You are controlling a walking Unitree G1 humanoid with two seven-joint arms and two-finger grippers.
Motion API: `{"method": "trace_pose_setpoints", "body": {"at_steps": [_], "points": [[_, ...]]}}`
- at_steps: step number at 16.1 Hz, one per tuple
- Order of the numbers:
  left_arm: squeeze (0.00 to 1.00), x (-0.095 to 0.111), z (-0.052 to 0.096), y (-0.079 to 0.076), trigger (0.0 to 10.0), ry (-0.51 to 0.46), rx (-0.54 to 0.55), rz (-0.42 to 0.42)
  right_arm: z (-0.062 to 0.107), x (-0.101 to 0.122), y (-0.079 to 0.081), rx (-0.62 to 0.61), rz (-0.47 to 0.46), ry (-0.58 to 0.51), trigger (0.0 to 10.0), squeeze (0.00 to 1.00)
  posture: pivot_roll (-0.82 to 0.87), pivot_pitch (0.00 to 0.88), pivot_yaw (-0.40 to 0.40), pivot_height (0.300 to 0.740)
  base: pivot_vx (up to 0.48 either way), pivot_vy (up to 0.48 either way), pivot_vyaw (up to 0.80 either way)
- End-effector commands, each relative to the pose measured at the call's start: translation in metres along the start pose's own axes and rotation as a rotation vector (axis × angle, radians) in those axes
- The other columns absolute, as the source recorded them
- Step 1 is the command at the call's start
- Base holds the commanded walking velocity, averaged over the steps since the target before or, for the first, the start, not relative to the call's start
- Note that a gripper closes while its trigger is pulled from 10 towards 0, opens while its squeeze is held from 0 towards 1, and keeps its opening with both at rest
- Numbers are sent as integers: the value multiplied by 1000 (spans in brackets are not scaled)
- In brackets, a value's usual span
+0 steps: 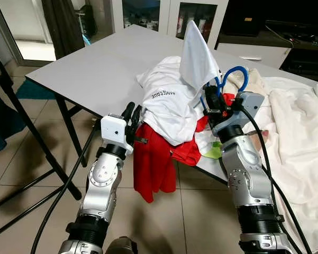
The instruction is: Hang hanger
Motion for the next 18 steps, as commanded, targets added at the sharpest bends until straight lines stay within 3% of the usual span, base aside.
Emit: {"method": "trace_pose_setpoints", "body": {"at_steps": [1,11,13,16,18], "points": [[0,6,-7,-1,10000,-16,-8,-1,-2,5,2,11,14,-8,10000,0,238,2,-28,740,0,0,0],[0,7,-21,-9,10000,-24,-39,20,-1,21,-2,-4,34,-49,10000,0,151,0,-7,740,0,0,0],[0,8,-22,-11,10000,-27,-45,21,-6,29,1,-5,-13,-77,10000,0,148,0,-4,740,0,0,0],[0,8,-21,-14,10000,-38,-66,-1,-20,49,15,50,6,-136,10000,0,152,0,-7,740,0,0,0],[0,8,-20,-15,10000,-38,-66,-2,-24,49,16,63,17,-129,10000,0,157,0,-9,740,0,0,0]]}}
Point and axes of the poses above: a point about 5 cm out from each wrist's last joint towards the gripper, its own z axis pointing back from the gripper into the wrist, its own x axis along the axis of the wrist's last joint, y = z × x, the point moved 5 cm from there along -z, pointing out of the wrist towards the gripper, and after that the axes turned 13 degrees about -z, right-handed, at the moved point
